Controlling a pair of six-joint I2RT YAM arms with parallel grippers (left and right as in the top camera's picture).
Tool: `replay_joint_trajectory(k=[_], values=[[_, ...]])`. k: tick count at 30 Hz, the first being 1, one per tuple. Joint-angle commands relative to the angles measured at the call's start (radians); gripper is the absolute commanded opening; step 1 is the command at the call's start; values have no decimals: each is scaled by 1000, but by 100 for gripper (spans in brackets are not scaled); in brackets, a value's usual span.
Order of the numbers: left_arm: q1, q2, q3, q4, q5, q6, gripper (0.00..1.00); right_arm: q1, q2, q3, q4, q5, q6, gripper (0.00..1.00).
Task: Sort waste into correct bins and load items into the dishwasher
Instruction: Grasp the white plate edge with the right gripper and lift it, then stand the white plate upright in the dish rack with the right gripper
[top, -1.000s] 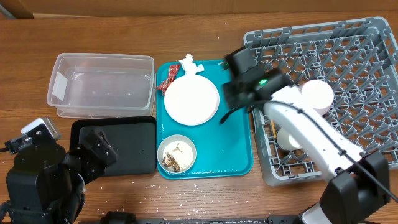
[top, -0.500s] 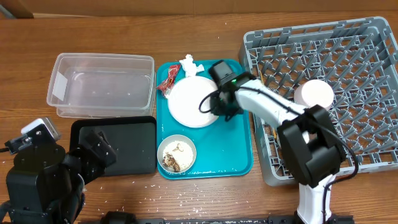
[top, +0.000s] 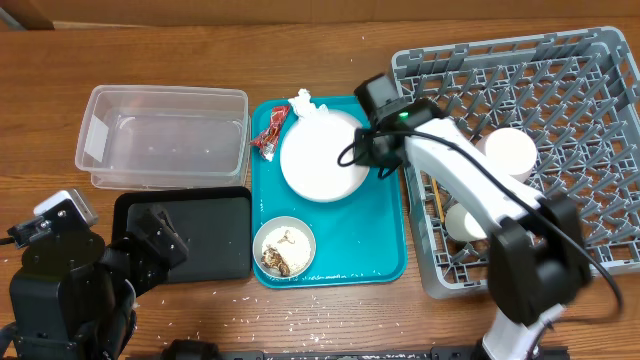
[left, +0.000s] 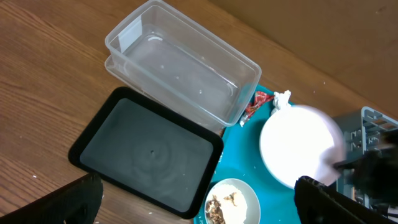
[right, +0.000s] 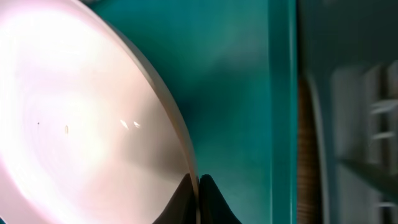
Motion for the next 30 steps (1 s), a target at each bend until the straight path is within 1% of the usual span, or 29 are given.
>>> replay_joint_trajectory(k=[1, 6, 7, 9, 11, 15, 18, 20, 22, 25, 28, 30], values=[[-2, -1, 14, 1, -18, -13, 100, -20, -172, 52, 10, 97, -58, 4], [-2, -1, 14, 1, -18, -13, 100, -107, -290, 52, 1, 370, -63, 4], [-2, -1, 14, 1, -18, -13, 100, -134, -301, 52, -2, 431, -90, 4], [-2, -1, 14, 1, -18, -13, 100, -191, -303, 52, -14, 550, -131, 4], [-2, -1, 14, 1, -18, -13, 100, -253, -298, 47, -32, 657, -132, 4], [-2, -1, 14, 1, -18, -13, 100, -387, -294, 20, 32, 843, -134, 4], [-2, -1, 14, 1, -18, -13, 100, -467, -291, 18, 79, 871, -195, 4], [-2, -1, 14, 1, -18, -13, 100, -504, -286, 18, 82, 873, -237, 4], [-2, -1, 14, 1, -18, -13, 100, -536, -281, 4, 82, 872, -249, 4], [-2, -1, 14, 1, -18, -13, 100, -560, -281, -54, 86, 888, -249, 4], [-2, -1, 14, 1, -18, -13, 100, -562, -281, -133, 125, 967, -254, 4], [-2, -1, 14, 1, -18, -13, 100, -559, -281, -182, 155, 978, -273, 4]])
